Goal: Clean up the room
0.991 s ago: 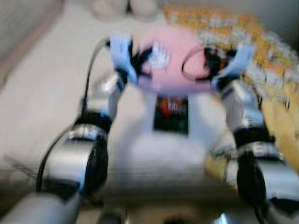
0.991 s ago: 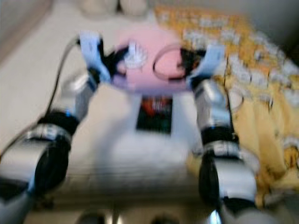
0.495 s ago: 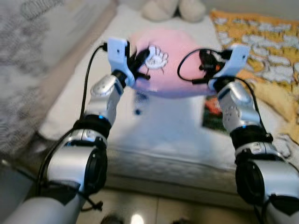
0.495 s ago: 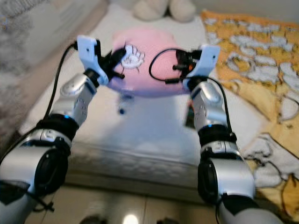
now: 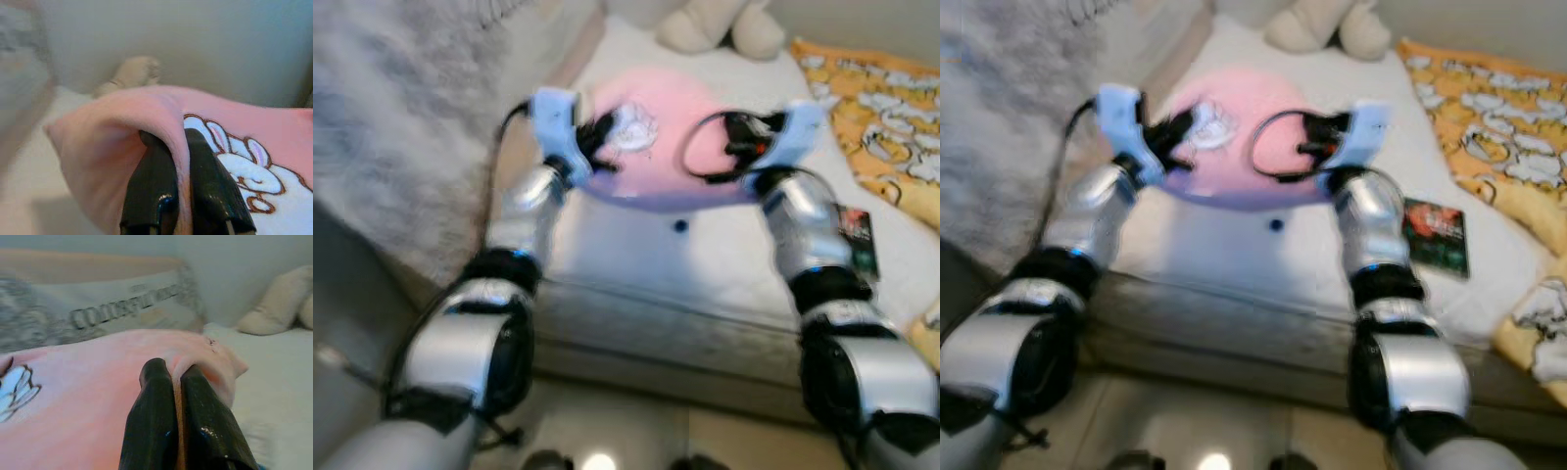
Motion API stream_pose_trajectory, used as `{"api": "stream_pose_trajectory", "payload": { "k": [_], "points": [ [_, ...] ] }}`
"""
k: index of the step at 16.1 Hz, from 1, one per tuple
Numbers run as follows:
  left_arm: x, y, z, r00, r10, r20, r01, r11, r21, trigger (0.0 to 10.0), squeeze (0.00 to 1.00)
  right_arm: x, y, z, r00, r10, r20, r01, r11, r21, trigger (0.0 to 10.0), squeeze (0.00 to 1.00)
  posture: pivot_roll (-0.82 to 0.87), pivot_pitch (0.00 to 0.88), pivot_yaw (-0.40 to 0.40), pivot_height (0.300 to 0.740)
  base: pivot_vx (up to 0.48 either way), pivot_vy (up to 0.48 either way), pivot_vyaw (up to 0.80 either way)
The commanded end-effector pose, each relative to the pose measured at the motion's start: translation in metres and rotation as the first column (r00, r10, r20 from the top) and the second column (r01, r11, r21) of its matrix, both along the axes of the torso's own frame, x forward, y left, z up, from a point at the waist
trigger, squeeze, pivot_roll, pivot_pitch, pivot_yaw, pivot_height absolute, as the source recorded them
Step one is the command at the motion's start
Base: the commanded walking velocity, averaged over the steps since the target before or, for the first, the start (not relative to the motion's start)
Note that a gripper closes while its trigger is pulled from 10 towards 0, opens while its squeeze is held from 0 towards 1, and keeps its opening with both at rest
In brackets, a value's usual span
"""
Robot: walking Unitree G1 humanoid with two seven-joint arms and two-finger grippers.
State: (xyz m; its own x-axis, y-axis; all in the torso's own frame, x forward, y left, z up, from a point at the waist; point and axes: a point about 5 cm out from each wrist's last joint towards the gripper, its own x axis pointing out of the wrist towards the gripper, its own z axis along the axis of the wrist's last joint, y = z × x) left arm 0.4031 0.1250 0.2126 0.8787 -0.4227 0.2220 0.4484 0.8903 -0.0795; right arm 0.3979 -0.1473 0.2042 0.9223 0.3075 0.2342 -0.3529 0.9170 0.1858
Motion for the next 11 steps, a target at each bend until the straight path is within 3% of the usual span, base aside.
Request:
{"api": "stream_pose_trajectory", "payload": {
  "k": [1,4,11],
  "points": [
    [0.0023,0.0115,0.0178,0.994,0.085,0.075,-0.083,0.996,-0.021,0.0,0.00,-0.0005,-0.0295,0.0089,0.994,-0.099,0.039,0.099,0.995,0.005,0.0,0.05,-0.01,0.000,-0.063,0.740,0.000,0.000,0.00],
    [0.0021,0.0101,0.0208,0.991,0.088,0.098,-0.088,0.996,-0.001,0.0,0.00,-0.0008,-0.0288,0.0064,0.995,-0.098,0.036,0.098,0.995,0.002,0.0,0.05,-0.01,0.000,-0.062,0.740,0.000,0.000,0.00],
    [0.0021,0.0101,0.0148,0.992,0.102,0.078,-0.104,0.994,0.030,0.0,0.00,-0.0010,-0.0266,0.0026,0.996,-0.083,0.026,0.083,0.996,-0.006,0.0,0.05,-0.01,0.000,-0.068,0.740,0.445,0.000,0.00]
  ]
}}
